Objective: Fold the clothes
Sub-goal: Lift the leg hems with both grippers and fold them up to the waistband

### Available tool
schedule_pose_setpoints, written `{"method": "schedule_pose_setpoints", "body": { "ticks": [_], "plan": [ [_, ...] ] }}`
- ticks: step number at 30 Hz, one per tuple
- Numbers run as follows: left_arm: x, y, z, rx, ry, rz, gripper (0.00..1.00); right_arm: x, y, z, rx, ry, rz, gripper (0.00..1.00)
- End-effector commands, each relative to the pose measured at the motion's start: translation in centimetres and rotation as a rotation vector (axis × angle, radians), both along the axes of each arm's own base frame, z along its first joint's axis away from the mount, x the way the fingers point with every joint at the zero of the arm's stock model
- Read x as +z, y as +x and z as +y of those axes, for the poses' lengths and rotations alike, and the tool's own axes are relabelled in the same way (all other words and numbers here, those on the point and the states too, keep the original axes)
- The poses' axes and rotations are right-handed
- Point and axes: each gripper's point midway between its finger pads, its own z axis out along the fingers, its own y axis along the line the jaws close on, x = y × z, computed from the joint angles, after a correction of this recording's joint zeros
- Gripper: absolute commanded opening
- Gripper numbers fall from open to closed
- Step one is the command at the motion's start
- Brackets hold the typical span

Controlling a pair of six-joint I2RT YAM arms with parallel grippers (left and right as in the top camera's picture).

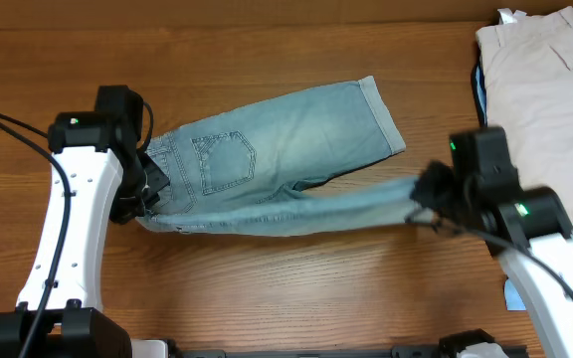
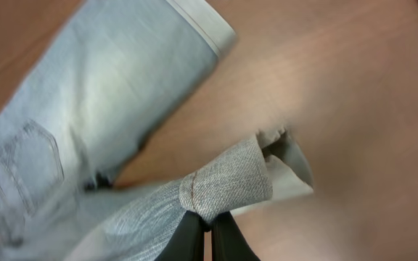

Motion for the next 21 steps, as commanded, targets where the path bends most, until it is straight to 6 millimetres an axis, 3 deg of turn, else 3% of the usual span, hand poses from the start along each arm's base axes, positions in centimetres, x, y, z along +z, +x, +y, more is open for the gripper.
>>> {"method": "schedule_pose_setpoints", "body": {
  "ticks": [1, 5, 10, 16, 21],
  "plan": [
    [-1.8, 0.2, 1.0, 0.001, 0.058, -0.018, 0.04, -1.5, 4.3, 0.5, 0.063, -0.045, -0.028, 0.04],
    [-3.6, 2.0, 2.4, 0.063, 0.119, -0.106, 0.04, -3.2, 9.3, 1.6, 0.109, -0.061, -0.114, 0.04],
    [-4.4, 4.3, 3.9, 0.099, 0.154, -0.217, 0.04, -3.4, 14.1, 2.3, 0.145, -0.085, -0.252, 0.04],
    [-3.4, 6.5, 5.4, 0.122, 0.228, -0.318, 0.04, -3.5, 17.0, 2.7, 0.133, -0.088, -0.338, 0.04],
    [-2.7, 8.9, 5.7, 0.130, 0.237, -0.420, 0.08, -5.2, 18.7, 3.0, 0.130, -0.085, -0.354, 0.04]
  ]
}}
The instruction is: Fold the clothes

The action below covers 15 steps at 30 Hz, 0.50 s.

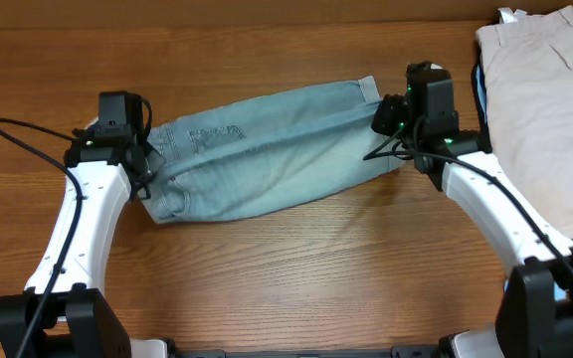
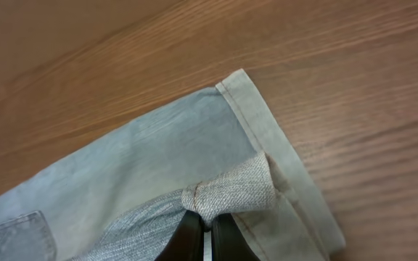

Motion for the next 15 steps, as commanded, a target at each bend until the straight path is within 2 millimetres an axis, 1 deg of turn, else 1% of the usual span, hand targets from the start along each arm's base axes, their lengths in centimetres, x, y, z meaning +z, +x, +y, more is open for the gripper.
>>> {"method": "schedule_pose_setpoints", "body": {
  "ticks": [1, 5, 10, 12, 15],
  "plan": [
    [0.9, 1.1, 2.1, 0.057, 0.084, -0.061, 0.09, -0.8, 1.8, -0.7, -0.032, -0.032, -0.025, 0.04],
    [0.3, 3.0, 2.3, 0.049, 0.089, -0.107, 0.11, -1.6, 3.2, -0.3, -0.031, -0.024, -0.061, 0.04],
    [-1.0, 5.3, 2.5, 0.038, 0.099, -0.145, 0.11, -1.2, 4.6, -0.1, -0.035, -0.008, -0.120, 0.04],
    [-1.0, 6.5, 2.6, 0.038, 0.102, -0.188, 0.11, -0.7, 5.1, 0.0, -0.035, -0.002, -0.149, 0.04],
    [0.1, 8.8, 2.7, 0.004, 0.129, -0.279, 0.10, 0.3, 5.8, 0.2, -0.036, 0.010, -0.201, 0.04]
  ]
}}
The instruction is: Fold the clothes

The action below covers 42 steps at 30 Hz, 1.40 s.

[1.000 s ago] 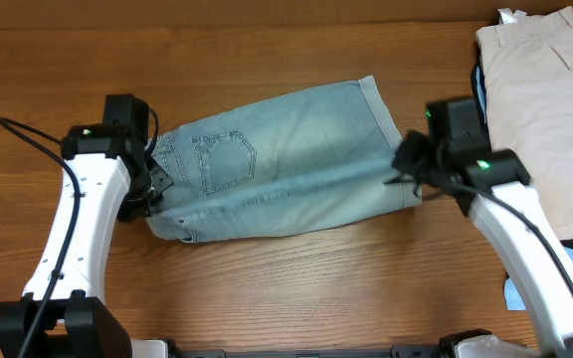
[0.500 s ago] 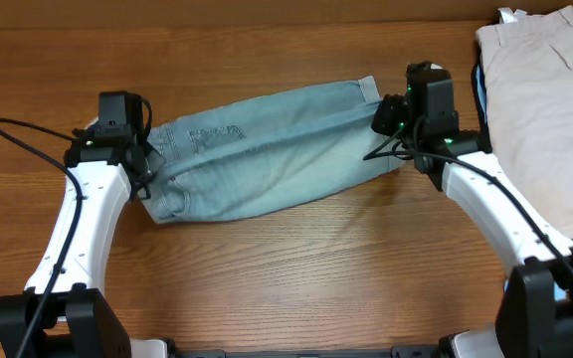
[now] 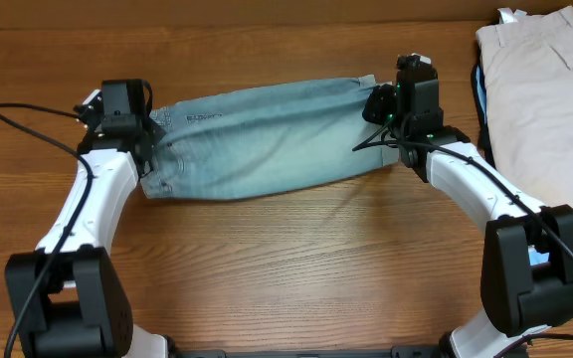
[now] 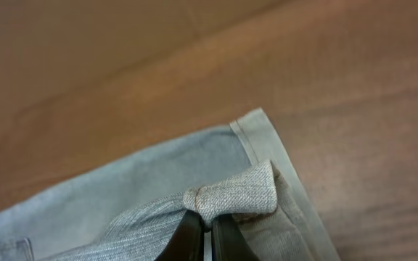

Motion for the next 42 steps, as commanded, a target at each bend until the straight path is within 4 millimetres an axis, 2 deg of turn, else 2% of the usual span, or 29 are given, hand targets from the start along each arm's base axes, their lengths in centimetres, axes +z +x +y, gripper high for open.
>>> {"method": "schedule_pose_setpoints", "body": {
  "ticks": [1, 4, 7, 10, 15, 20, 26, 35, 42],
  "plan": [
    [1.2, 1.6, 1.7, -0.005, 0.085, -0.066, 0.10, 2.1, 1.4, -0.6, -0.032, -0.004, -0.080, 0.04],
    [3.4, 4.0, 1.8, -0.052, 0.138, -0.177, 0.13, 3.1, 1.9, -0.5, -0.032, 0.006, -0.124, 0.04],
    [4.9, 5.2, 1.6, -0.083, 0.169, -0.241, 0.15, 3.3, 2.0, -0.5, -0.032, 0.008, -0.132, 0.04],
    [5.2, 5.5, 1.5, -0.092, 0.179, -0.255, 0.15, 3.1, 1.9, -0.5, -0.032, 0.006, -0.125, 0.04],
    [5.5, 5.6, 1.5, -0.092, 0.180, -0.261, 0.10, 3.1, 1.9, -0.5, -0.032, 0.006, -0.124, 0.04],
    [7.2, 5.3, 0.6, -0.135, 0.198, -0.250, 0.04, 3.2, 1.7, -0.2, -0.017, 0.014, -0.117, 0.04],
    [8.9, 2.6, -0.1, -0.166, 0.196, -0.157, 0.04, 4.8, 0.1, -0.2, -0.001, 0.019, -0.094, 0.04],
    [12.6, -4.2, -0.5, -0.178, 0.181, -0.045, 0.04, 8.4, -5.9, -1.5, 0.001, -0.007, 0.004, 0.04],
    [14.1, -9.9, -1.8, -0.222, 0.120, 0.015, 0.04, 12.7, -10.3, -2.4, 0.001, -0.002, -0.016, 0.04]
  ]
}}
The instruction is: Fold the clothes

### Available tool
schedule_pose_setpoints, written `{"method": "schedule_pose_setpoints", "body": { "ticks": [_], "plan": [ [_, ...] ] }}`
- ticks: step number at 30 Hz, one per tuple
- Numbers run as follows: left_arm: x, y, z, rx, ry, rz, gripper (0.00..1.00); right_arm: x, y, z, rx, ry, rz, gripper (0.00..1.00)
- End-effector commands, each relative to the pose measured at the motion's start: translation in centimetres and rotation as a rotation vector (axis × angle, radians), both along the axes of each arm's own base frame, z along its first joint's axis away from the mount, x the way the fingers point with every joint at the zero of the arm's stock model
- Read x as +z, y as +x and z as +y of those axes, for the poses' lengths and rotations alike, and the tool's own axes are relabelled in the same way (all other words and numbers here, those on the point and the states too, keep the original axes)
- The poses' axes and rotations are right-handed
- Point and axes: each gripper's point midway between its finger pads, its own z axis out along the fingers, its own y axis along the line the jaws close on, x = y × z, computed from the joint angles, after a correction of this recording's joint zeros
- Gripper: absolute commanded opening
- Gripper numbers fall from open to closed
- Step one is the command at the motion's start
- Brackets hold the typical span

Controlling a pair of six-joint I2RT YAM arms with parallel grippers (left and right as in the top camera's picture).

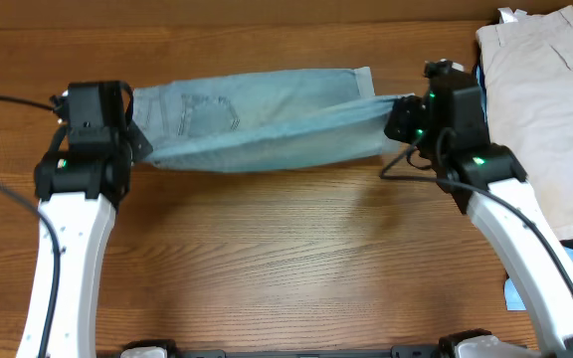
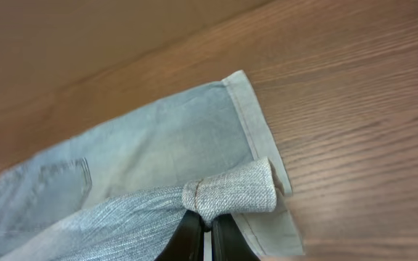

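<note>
A pair of light blue jeans (image 1: 267, 119) is stretched across the far half of the table, folded lengthwise with one leg over the other. My right gripper (image 2: 205, 221) is shut on the bunched cuff (image 2: 231, 192) of the upper leg, just above the lower leg's hem (image 2: 256, 134), which lies flat on the wood. In the overhead view the right gripper (image 1: 398, 117) holds the jeans' right end. My left gripper (image 1: 135, 142) is at the waist end with the cloth pulled taut from it; its fingers are hidden under the wrist.
Beige trousers (image 1: 545, 99) lie spread at the back right corner, right behind the right arm (image 1: 461, 119). A blue piece (image 1: 513, 294) shows at the right edge. The wooden table (image 1: 286, 259) stretches toward the front.
Both grippers still hold the jeans. The right gripper has moved to the right, and the jeans now sit farther back, drawn out straighter, with a back pocket showing near the left end.
At first one leg lay flat and my right gripper held the other leg's cuff stretched out toward the front right. Then that cuff was over the flat leg's hem, the jeans doubled lengthwise. Since then the doubled jeans have shifted toward the back edge and been drawn taut.
</note>
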Motion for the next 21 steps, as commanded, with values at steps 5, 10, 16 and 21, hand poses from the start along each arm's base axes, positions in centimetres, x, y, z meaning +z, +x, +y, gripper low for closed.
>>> {"method": "schedule_pose_setpoints", "body": {
  "ticks": [5, 10, 16, 21],
  "plan": [
    [2.2, -5.0, -0.9, 0.010, -0.066, 0.027, 0.04, 5.7, -3.6, -1.4, -0.009, -0.015, -0.103, 0.04],
    [0.3, -6.8, -1.0, 0.044, -0.088, 0.121, 0.04, 5.3, -4.1, -1.5, 0.012, -0.045, -0.084, 0.04],
    [-3.3, -7.2, -1.0, 0.103, -0.119, 0.216, 0.04, 2.4, -1.5, -0.4, 0.050, -0.056, -0.041, 0.04],
    [-7.0, -6.7, -1.0, 0.112, -0.117, 0.302, 0.04, -1.8, 1.5, 1.1, 0.092, -0.037, 0.016, 0.04]
  ]
}}
